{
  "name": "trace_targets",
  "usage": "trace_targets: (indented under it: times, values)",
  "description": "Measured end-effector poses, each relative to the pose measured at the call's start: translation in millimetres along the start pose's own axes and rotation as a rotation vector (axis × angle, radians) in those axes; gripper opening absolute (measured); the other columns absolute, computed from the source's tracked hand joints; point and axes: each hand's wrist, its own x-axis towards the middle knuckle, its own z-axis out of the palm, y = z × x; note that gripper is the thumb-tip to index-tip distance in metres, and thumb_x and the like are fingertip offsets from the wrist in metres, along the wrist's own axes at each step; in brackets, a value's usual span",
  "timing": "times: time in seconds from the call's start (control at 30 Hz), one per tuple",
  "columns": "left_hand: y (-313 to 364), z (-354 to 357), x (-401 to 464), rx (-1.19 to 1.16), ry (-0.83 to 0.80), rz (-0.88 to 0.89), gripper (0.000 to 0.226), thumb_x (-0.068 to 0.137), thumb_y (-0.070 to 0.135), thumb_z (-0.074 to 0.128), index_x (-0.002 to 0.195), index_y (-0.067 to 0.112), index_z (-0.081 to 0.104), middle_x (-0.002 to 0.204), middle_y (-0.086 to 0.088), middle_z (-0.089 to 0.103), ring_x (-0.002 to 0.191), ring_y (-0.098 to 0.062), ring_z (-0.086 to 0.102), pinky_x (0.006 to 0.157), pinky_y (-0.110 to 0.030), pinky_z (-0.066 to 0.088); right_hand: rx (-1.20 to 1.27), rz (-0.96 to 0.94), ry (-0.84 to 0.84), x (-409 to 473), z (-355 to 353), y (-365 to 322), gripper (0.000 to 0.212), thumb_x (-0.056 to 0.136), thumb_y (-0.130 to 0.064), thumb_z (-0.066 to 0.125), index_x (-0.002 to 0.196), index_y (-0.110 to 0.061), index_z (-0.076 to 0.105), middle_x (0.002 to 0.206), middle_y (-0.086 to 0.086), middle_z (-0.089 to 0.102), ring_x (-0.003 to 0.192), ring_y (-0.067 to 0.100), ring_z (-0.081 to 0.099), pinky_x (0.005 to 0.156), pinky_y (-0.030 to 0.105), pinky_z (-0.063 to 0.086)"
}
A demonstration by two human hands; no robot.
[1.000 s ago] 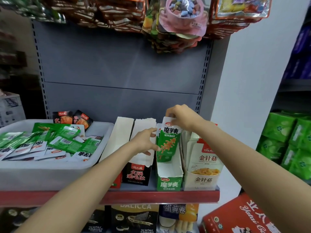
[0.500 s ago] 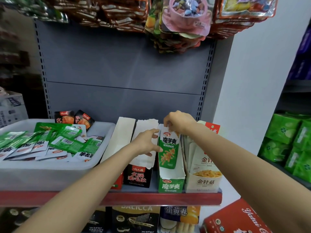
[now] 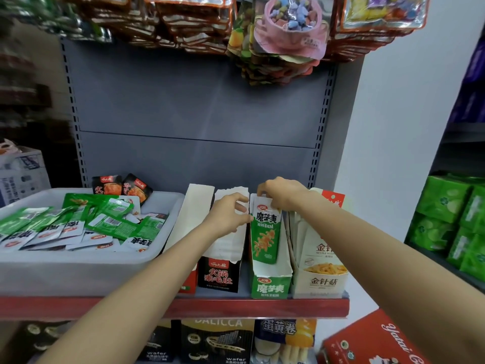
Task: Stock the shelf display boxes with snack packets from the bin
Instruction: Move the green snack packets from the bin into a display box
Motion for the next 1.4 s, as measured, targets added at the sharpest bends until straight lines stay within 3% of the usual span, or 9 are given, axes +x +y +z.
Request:
trace_targets:
  times: [0.2, 0.33, 0.47, 0.6, 0.83, 0.97, 1.07, 1.2, 1.4]
  values:
    - [2, -15, -9, 0.000, 0.251, 0.088, 0.011, 0.090, 0.019, 0.056, 0.100, 0.020, 0.062, 0.091, 0.003, 0.065, 0.069, -0.012, 0.066, 0.067, -0.037, 0.058, 0.065, -0.092, 0.159, -13, -11, -14, 0.034, 0.093, -0.012, 0.051, 0.125, -0.021, 0.054, 0.122, 0.003, 0.055, 0.109, 0.025, 0.054, 0.076, 0.034, 0.046]
    - [-2, -40, -23, 0.105, 0.371, 0.152, 0.008, 0.088, 0.025, 0.056, 0.089, 0.027, 0.064, 0.079, 0.010, 0.067, 0.060, -0.008, 0.066, 0.067, -0.040, 0.056, 0.387, -0.130, 0.211, -25, -12, -44, 0.028, 0.092, -0.020, 0.054, 0.119, -0.020, 0.059, 0.111, 0.001, 0.065, 0.101, 0.021, 0.059, 0.085, 0.037, 0.050]
    - [-26, -84, -50, 0.265, 0.494, 0.162, 0.006, 0.086, 0.029, 0.056, 0.082, 0.031, 0.061, 0.073, 0.012, 0.067, 0.065, -0.012, 0.064, 0.067, -0.037, 0.054, 0.655, -0.146, 0.280, -29, -9, -89, 0.023, 0.091, -0.019, 0.055, 0.111, -0.021, 0.065, 0.102, -0.001, 0.067, 0.088, 0.015, 0.058, 0.084, 0.031, 0.049]
    - [-63, -141, -75, 0.370, 0.592, 0.019, 0.006, 0.087, 0.022, 0.059, 0.087, 0.024, 0.064, 0.079, 0.005, 0.068, 0.076, -0.023, 0.064, 0.074, -0.037, 0.052, 0.823, -0.200, 0.333, -18, -4, -147, 0.025, 0.090, -0.010, 0.052, 0.112, -0.014, 0.065, 0.105, 0.005, 0.068, 0.094, 0.019, 0.061, 0.085, 0.029, 0.048]
    - [-131, -212, -89, 0.605, 0.187, -0.250, 0.060, 0.084, 0.037, 0.068, 0.135, 0.012, 0.049, 0.138, -0.008, 0.051, 0.125, -0.024, 0.049, 0.101, -0.031, 0.038, 0.493, -0.344, 0.032, 37, 4, -231, 0.045, 0.091, -0.017, 0.056, 0.132, -0.003, 0.046, 0.128, 0.019, 0.055, 0.117, 0.033, 0.051, 0.092, 0.034, 0.041]
    - [-146, -219, -92, 0.533, 0.095, -0.335, 0.070, 0.079, 0.047, 0.070, 0.139, 0.022, 0.044, 0.139, -0.002, 0.050, 0.122, -0.020, 0.050, 0.099, -0.030, 0.040, 0.227, -0.372, -0.284, 52, 3, -255, 0.058, 0.087, -0.040, 0.062, 0.128, -0.002, 0.046, 0.127, 0.011, 0.053, 0.114, 0.029, 0.052, 0.084, 0.030, 0.042]
    - [-148, -220, -90, 0.513, 0.083, -0.359, 0.076, 0.077, 0.052, 0.070, 0.141, 0.025, 0.040, 0.140, -0.002, 0.049, 0.125, -0.021, 0.048, 0.102, -0.033, 0.040, 0.158, -0.400, -0.376, 53, -3, -258, 0.061, 0.088, -0.040, 0.061, 0.131, -0.002, 0.041, 0.119, 0.007, 0.047, 0.107, 0.027, 0.049, 0.079, 0.029, 0.037]
    - [-150, -220, -91, 0.532, 0.097, -0.351, 0.074, 0.076, 0.051, 0.071, 0.139, 0.027, 0.043, 0.140, 0.000, 0.049, 0.124, -0.021, 0.049, 0.102, -0.034, 0.041, 0.149, -0.439, -0.369, 55, 2, -255, 0.045, 0.085, -0.028, 0.065, 0.116, 0.003, 0.056, 0.109, 0.014, 0.061, 0.095, 0.028, 0.057, 0.074, 0.032, 0.044]
    - [-151, -219, -91, 0.546, 0.147, -0.339, 0.072, 0.076, 0.050, 0.072, 0.138, 0.026, 0.045, 0.136, -0.001, 0.053, 0.121, -0.021, 0.051, 0.098, -0.033, 0.043, 0.202, -0.465, -0.147, 43, 9, -255, 0.038, 0.089, -0.027, 0.056, 0.117, -0.002, 0.049, 0.107, 0.015, 0.058, 0.096, 0.030, 0.055, 0.078, 0.037, 0.047]
